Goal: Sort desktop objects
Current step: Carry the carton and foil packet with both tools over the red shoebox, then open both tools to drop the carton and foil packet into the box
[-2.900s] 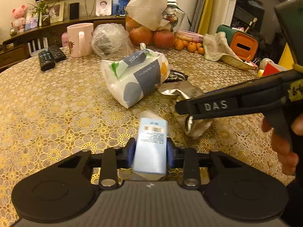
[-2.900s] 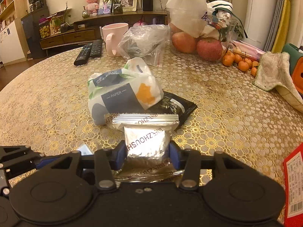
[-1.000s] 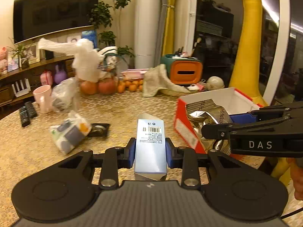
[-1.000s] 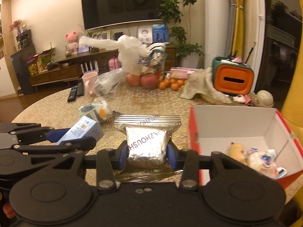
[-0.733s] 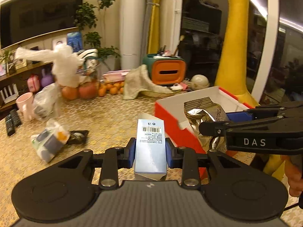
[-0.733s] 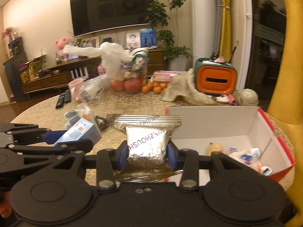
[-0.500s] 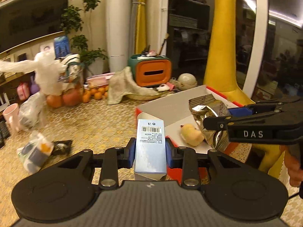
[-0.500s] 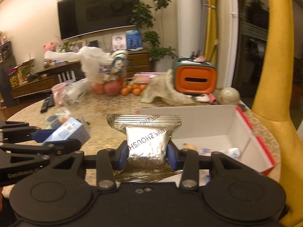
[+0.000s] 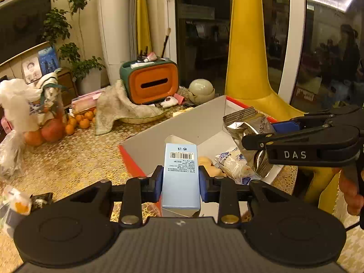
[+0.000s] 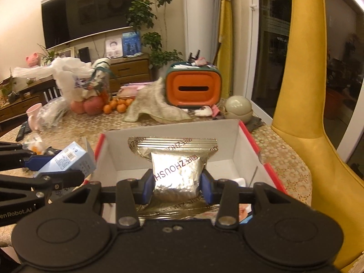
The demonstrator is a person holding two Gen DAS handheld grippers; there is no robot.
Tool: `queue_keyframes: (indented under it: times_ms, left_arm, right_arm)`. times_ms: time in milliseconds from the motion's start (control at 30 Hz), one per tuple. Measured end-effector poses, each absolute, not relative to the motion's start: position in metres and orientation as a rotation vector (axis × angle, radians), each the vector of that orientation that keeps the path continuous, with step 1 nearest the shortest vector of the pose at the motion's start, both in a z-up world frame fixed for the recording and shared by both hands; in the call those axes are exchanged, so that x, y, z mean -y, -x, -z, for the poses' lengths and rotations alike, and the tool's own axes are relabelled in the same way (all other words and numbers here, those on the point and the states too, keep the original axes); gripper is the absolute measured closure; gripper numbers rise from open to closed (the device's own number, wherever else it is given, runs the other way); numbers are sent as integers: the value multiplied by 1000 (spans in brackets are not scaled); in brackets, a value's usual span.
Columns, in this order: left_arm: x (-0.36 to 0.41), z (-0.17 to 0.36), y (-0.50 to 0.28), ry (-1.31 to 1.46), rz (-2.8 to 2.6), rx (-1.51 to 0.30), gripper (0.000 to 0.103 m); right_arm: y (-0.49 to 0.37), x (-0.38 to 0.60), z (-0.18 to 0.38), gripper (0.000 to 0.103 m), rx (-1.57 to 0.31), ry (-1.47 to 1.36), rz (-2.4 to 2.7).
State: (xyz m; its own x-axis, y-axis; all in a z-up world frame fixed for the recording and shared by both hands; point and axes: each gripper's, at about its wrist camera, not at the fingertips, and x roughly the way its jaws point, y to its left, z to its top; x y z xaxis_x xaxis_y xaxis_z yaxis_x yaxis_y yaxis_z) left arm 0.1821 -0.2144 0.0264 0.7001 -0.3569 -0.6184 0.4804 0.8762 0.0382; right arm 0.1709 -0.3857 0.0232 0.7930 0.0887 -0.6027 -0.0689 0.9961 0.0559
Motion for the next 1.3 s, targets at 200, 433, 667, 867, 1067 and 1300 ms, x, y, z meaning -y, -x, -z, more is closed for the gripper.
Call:
queue_keyframes:
  times_ms: [200,433,667,867,1067,1300]
  left_arm:
    - [244,-16,-209,-246,464,-691,73]
    - [266,8,-249,-277,427,-829,73]
    - [274,31,-275,-304,413,-914,73]
    - [284,43,-276,-382,409,-929,73]
    - [290,53,-278,-397,439,-981,73]
    - [289,56,-273,-376,467,-994,70]
  right_arm:
    - [-191,396,-7,62,-686,-45,-67]
    - [-219,405,8,62,-731,-28,-54]
    - [-247,409,21,62,-779,18,-39]
    - [-267,409,29,62,-811,20,-45]
    - [-271,405,35,62,-849,42,-69]
    - [-270,405,39,58,-868,35,-62]
